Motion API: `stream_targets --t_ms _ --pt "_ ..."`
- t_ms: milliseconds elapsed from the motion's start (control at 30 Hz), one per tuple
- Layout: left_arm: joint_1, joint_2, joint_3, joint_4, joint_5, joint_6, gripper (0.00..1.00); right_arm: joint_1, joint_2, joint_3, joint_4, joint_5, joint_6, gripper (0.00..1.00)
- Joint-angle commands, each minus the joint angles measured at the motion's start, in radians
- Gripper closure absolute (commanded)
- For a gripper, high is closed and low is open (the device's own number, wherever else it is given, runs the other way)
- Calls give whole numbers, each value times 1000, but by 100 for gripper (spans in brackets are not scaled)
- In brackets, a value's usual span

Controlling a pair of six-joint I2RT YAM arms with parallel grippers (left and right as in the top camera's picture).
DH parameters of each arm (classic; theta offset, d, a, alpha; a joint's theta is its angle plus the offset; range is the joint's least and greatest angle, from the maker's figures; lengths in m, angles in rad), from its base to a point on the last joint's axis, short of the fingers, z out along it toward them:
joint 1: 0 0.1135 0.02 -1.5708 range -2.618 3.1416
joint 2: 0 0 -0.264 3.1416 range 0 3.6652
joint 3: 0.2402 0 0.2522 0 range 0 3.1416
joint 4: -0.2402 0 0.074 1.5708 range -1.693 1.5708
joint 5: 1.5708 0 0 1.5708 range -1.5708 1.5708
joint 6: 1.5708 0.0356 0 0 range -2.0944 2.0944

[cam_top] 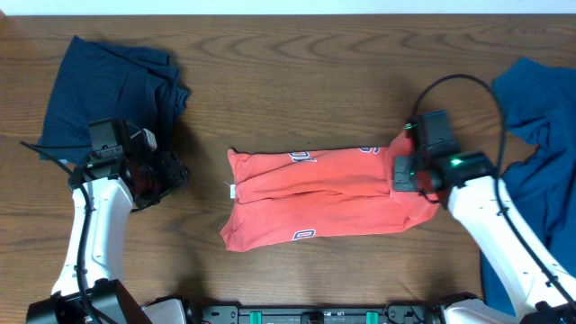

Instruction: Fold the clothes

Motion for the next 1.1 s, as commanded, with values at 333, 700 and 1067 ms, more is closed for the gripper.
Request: stream_targets --t_ms 333,700,1067 --pt "-3 -7 27 -12 7 18 39 206 160 16 67 201 95 99" --pt "-3 -7 27 -18 7 18 39 100 26 66 -105 399 62 99" --pt "-3 -7 27 -18 6 18 39 113 53 64 -130 398 45 99"
